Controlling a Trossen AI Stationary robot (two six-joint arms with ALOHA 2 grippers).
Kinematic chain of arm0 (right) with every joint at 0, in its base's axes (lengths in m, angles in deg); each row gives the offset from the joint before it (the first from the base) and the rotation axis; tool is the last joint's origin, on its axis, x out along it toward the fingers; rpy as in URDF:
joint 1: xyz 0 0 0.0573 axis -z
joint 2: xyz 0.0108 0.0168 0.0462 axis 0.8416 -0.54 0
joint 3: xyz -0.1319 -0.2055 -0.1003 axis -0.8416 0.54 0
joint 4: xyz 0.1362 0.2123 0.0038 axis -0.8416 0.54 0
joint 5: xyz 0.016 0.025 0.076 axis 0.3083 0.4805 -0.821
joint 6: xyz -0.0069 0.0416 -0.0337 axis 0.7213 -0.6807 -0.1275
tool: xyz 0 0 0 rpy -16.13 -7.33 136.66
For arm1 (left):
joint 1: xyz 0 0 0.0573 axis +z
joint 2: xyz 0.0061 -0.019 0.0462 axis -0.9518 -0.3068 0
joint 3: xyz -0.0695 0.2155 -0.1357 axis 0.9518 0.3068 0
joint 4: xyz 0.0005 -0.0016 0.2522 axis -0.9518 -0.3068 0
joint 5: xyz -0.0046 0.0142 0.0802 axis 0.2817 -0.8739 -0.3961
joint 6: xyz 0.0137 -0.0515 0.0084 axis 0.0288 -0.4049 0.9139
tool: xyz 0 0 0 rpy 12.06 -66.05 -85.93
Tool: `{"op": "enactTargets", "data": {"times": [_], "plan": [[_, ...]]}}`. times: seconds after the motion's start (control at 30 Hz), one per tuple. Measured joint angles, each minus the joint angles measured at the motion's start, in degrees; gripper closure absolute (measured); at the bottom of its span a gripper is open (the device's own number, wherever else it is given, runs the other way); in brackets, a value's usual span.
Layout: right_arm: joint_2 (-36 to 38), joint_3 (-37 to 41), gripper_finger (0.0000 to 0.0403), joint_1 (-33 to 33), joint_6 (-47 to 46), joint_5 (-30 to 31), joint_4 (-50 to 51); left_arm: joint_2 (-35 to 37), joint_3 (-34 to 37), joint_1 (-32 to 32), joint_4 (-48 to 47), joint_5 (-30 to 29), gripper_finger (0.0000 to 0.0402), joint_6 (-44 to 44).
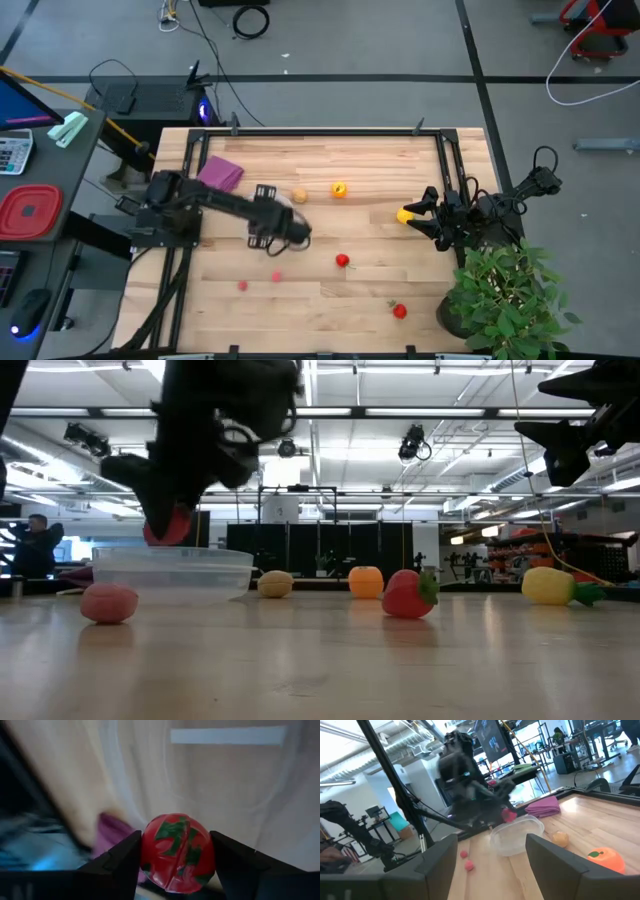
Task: Pick and placing Produce into tupperware
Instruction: Put the red dragon fruit into the transparent bin, then put the right pink peach into the transparent bin
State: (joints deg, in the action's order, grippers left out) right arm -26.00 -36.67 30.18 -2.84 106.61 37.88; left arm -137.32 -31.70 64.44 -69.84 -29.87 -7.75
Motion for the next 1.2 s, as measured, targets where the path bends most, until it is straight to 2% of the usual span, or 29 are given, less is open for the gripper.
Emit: {"op": "enactTargets", "data": {"times": [0.17,0.3,0.53,0.7,1.2], "plan": [[0.0,0.0,0.0157,0.0,0.0,0.0,0.01,0.0,0.58,6.14,9.9,9.63,0.018,-0.02],[0.0,0.0,0.0157,0.0,0.0,0.0,0.02,0.0,0.58,8.91,15.74,13.67,0.0174,0.02],[0.01,0.0,0.0157,0.0,0.0,0.0,0.04,0.0,0.58,10.8,16.21,14.08,0.0142,0.31],[0.02,0.0,0.0157,0.0,-0.02,0.0,0.04,-0.47,0.58,10.8,17.26,14.1,0.0135,2.74],[0.01,0.0,0.0157,0.0,-0.01,0.0,0.04,-0.5,0.6,10.68,19.78,14.11,0.0139,-7.74]]}}
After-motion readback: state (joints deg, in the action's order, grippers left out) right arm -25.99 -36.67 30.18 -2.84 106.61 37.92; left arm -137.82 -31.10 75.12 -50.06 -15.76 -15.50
